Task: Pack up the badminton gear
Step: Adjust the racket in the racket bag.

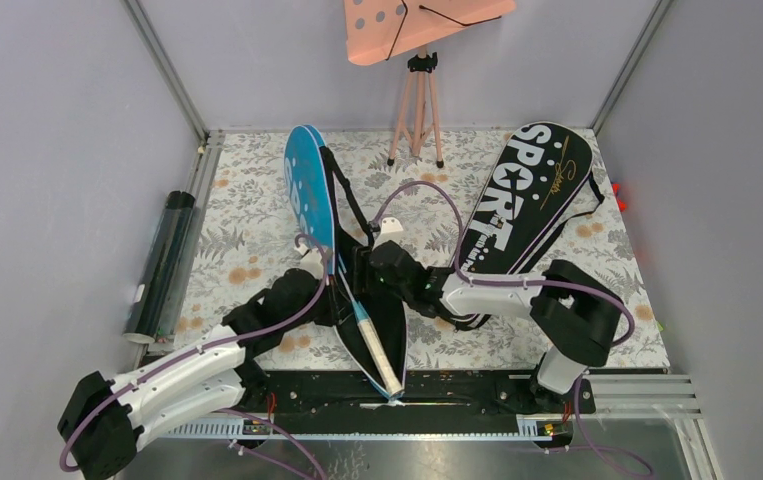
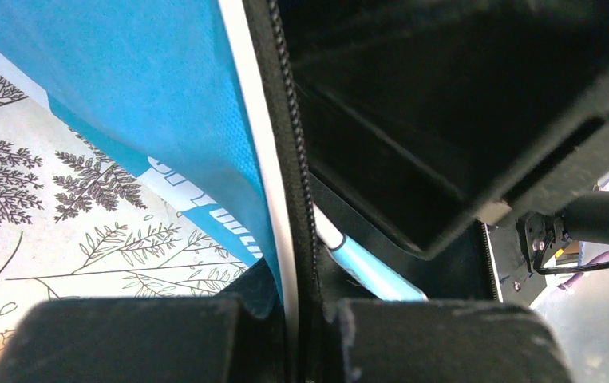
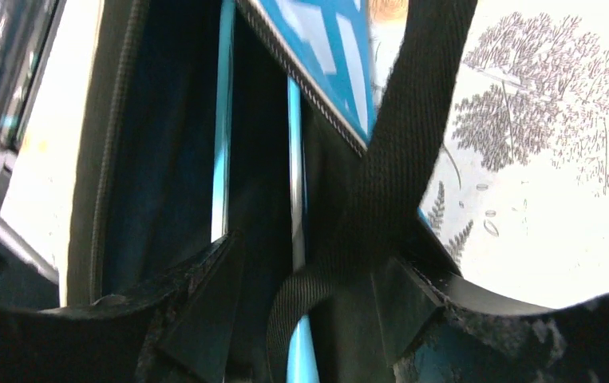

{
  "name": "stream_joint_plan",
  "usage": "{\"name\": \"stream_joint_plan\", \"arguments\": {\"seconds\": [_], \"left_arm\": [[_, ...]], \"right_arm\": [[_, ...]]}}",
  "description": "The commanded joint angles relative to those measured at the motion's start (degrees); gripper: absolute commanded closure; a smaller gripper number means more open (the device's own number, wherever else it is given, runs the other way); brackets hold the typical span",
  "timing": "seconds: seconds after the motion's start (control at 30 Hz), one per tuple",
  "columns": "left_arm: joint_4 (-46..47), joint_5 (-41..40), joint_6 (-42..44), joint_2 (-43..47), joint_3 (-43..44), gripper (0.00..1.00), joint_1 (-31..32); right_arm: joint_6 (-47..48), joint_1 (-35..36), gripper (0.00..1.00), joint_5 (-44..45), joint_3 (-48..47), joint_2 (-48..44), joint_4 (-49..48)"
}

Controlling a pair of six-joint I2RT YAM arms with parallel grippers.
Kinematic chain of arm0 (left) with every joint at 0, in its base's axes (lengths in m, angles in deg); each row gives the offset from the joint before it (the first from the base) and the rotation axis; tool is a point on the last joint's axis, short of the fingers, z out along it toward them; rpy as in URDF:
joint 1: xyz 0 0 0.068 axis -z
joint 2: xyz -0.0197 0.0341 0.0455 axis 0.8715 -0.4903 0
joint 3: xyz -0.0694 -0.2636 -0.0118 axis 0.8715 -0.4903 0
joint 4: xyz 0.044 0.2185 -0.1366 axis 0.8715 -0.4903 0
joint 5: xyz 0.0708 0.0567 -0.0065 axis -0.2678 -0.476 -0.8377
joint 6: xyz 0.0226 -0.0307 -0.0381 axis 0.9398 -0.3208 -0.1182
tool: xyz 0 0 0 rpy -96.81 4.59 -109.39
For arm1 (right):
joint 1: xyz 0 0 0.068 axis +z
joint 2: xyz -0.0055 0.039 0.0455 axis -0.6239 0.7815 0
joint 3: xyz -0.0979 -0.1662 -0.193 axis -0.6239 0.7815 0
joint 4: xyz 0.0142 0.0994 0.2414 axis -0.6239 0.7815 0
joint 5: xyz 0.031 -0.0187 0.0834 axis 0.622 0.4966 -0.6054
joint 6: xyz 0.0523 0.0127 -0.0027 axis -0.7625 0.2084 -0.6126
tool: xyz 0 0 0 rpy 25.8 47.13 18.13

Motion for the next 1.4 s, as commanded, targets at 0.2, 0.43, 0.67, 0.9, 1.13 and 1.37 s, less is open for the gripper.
{"name": "stream_joint_plan", "arguments": {"seconds": [0.2, 0.43, 0.67, 0.9, 1.13, 1.37], "left_arm": [[3.19, 0.53, -2.00, 3.43, -2.38, 1.00, 0.25], [-1.81, -11.48, -6.64, 6.57, -2.22, 1.00, 0.27], [-5.56, -18.97, -8.95, 10.94, -2.38, 1.00, 0.07], [-6.13, -20.76, -10.46, 10.14, -3.59, 1.00, -0.32], [-3.77, -19.22, -10.08, 9.90, -4.08, 1.00, -0.38], [-6.17, -21.66, -12.44, 8.70, -2.97, 1.00, -0.71]], "right_arm": [[0.22, -0.34, 0.91, 3.11, -3.92, 4.94, -9.91], [10.53, -0.35, 1.00, -7.88, -5.15, -8.80, 25.40], [17.19, -0.35, 1.00, -12.94, -1.83, -23.79, 46.85], [20.77, -0.35, 1.00, -11.11, -2.41, -33.47, 56.46], [17.05, -0.40, 0.95, 1.49, -1.20, -33.00, 59.41], [12.48, -0.76, 1.00, 17.25, -5.35, -41.03, 73.83]]}}
